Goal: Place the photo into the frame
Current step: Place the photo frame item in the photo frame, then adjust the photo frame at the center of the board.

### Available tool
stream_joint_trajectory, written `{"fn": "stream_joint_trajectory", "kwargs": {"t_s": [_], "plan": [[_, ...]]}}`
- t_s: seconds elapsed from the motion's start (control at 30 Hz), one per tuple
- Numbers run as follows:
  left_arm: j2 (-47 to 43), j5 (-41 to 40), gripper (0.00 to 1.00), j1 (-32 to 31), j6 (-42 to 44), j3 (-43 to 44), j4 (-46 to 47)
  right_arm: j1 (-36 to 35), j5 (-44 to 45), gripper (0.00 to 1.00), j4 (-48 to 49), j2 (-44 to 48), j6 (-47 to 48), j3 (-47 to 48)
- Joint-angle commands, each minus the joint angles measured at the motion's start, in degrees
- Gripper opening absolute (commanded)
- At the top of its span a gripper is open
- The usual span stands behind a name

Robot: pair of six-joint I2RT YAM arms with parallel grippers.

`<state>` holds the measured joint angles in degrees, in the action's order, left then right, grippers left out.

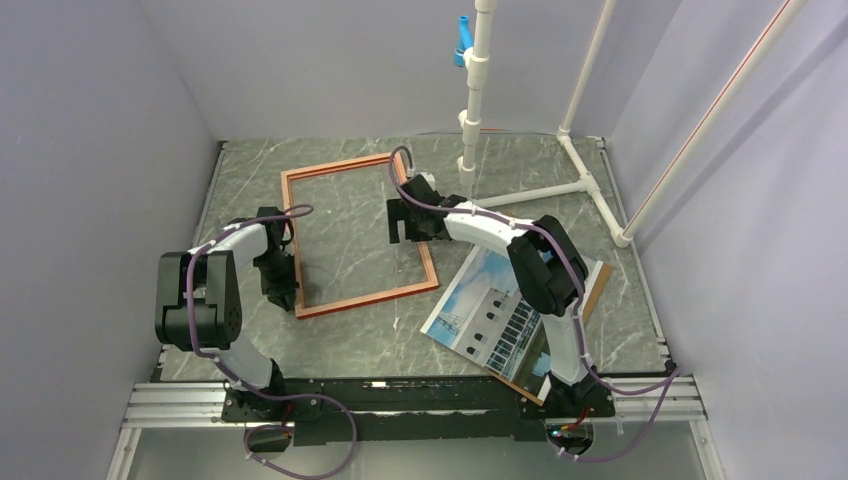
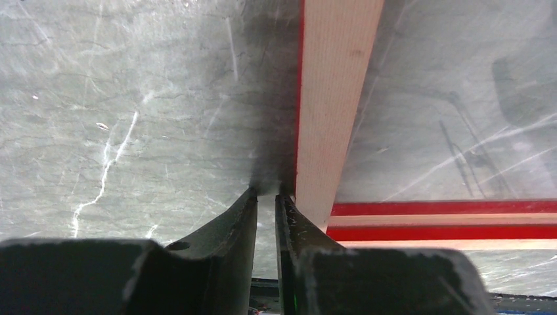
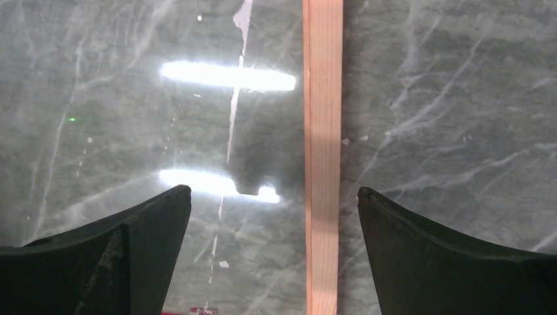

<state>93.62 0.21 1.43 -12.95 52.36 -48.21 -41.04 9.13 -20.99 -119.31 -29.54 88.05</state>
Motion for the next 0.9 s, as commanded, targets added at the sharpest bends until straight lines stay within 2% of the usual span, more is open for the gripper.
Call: {"fn": "stream_joint_trajectory", "kwargs": {"t_s": [0.0,0.1,0.27,0.37,0.47,0.63,0.87], "plan": [[0.59,2.24,0.24,-0.46,0.42,0.28,1.39,0.27,0.15,1.00,-0.44,4.53,-0.85,-2.41],[-0.85,3.39,0.28,-0.35,0.73,0.35,1.68,1.34,-3.23,1.00,1.35,6.05,-2.32,-6.39],[-6.34,10.07,0.37,1.41,1.54,0.00,3.75,1.82,-6.11,1.00,5.22,10.91,-4.33,-15.32],[-9.92,15.39,0.49,4.23,1.17,-1.30,5.96,1.89,-7.73,1.00,6.34,12.67,-5.32,-18.25],[-9.50,18.99,0.56,7.26,0.90,-1.94,6.29,1.84,-8.82,1.00,7.11,13.29,-6.15,-20.02],[-7.25,22.66,0.59,8.55,1.08,-1.71,6.47,1.75,-13.10,1.00,9.63,15.33,-7.99,-24.37],[-3.53,28.17,0.59,8.66,-1.00,-0.39,8.58,1.65,-17.01,1.00,14.87,20.49,-10.80,-31.43]]}}
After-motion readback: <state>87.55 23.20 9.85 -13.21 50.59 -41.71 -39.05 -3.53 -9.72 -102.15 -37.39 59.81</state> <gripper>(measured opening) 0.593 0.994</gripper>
